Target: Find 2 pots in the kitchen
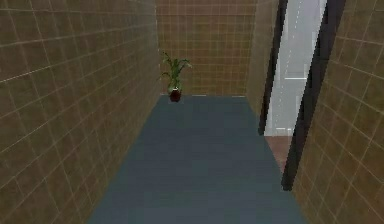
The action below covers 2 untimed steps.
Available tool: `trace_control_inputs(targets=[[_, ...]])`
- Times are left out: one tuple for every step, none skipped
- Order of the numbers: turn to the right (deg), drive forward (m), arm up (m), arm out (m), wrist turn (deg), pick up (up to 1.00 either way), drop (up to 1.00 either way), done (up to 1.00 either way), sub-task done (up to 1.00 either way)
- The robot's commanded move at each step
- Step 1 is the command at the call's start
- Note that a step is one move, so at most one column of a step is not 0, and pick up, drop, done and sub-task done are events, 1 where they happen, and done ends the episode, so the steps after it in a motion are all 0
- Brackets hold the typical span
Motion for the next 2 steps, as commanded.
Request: trace_control_inputs(targets=[[9.0, 0.0, 0.0, 0.0, 0.0, 0.0, 0.0, 0.0, 0.0], [0.0, 1.0, 0.0, 0.0, 0.0, 0.0, 0.0, 0.0, 0.0]])
